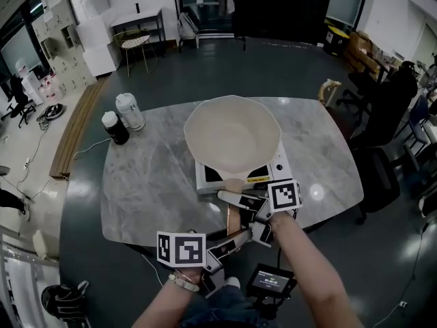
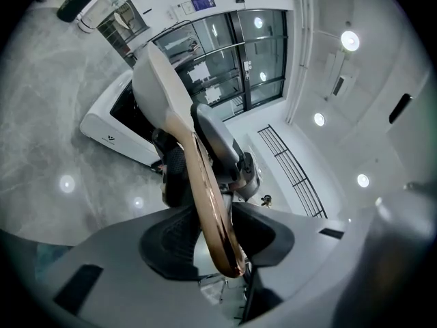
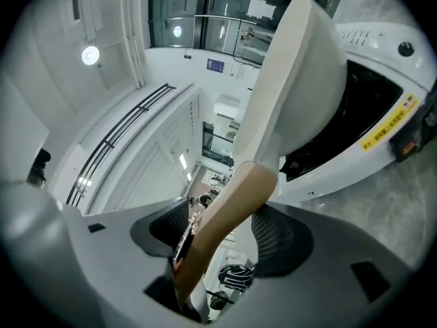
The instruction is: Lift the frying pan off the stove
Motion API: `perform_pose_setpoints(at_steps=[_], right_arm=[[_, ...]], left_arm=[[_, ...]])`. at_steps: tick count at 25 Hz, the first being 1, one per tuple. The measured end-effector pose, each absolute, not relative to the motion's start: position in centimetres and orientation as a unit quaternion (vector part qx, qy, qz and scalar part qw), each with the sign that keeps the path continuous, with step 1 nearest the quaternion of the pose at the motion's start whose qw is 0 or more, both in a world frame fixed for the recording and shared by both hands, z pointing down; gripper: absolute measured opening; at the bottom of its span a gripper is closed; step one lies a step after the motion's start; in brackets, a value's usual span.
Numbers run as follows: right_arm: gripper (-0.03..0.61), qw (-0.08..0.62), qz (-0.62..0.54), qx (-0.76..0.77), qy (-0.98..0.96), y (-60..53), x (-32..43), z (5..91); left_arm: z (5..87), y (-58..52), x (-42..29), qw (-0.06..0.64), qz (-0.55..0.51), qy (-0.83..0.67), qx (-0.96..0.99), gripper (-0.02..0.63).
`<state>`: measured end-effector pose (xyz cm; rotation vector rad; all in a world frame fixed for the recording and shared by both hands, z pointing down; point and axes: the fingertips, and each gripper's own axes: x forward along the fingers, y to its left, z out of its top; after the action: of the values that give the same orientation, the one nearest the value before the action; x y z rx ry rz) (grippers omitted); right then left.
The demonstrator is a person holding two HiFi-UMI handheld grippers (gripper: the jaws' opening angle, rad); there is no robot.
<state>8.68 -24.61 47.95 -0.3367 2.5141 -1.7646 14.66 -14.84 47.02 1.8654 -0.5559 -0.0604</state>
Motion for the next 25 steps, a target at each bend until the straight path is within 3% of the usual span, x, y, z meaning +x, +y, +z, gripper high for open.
perform_pose_setpoints(at_steps=[11, 25], right_arm=[[0.278, 0.003, -0.579, -0.087, 0.811, -25.5, 6.5, 48.7], [0.236, 0.043, -0.640, -0.070, 0.764, -25.9, 5.4, 48.6]], left_arm=[[47.2, -14.8, 11.7, 0.554, -0.005, -0.212, 0.805, 0.156], [47.5, -14.6, 9.6, 0.545, 0.045, -0.177, 0.818, 0.161]])
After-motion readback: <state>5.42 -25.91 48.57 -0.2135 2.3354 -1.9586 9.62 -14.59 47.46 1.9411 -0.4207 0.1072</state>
